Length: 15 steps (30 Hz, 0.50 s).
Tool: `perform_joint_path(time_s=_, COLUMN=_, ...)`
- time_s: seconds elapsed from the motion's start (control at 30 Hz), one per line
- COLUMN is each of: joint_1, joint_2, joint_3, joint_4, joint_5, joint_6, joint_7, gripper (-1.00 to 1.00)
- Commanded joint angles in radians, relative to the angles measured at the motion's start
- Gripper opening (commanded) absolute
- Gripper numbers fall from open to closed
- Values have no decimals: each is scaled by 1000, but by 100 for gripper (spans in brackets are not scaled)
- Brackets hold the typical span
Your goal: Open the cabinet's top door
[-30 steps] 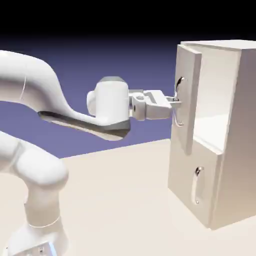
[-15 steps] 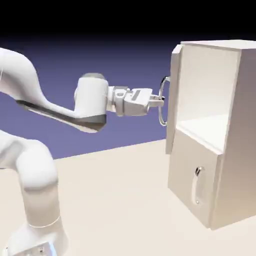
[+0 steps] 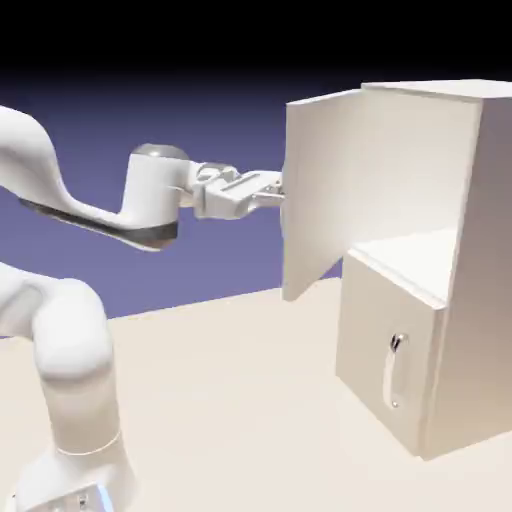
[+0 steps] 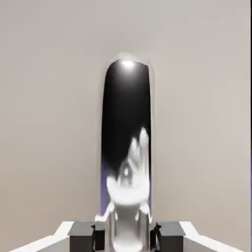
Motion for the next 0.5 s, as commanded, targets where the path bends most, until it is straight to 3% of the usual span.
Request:
perform_joint_path(time_s=0.0, joint_1=-5, joint_2=16, joint_3=33, joint_4=19, joint_5=36, joint_6=-45, joint_7=-2, gripper=-100)
perform_joint_path(time_s=0.47, joint_1=-288, joint_2=329, joint_3=521, joint_4=419, joint_5=336, joint_6=-634, joint_7=53, gripper=-100)
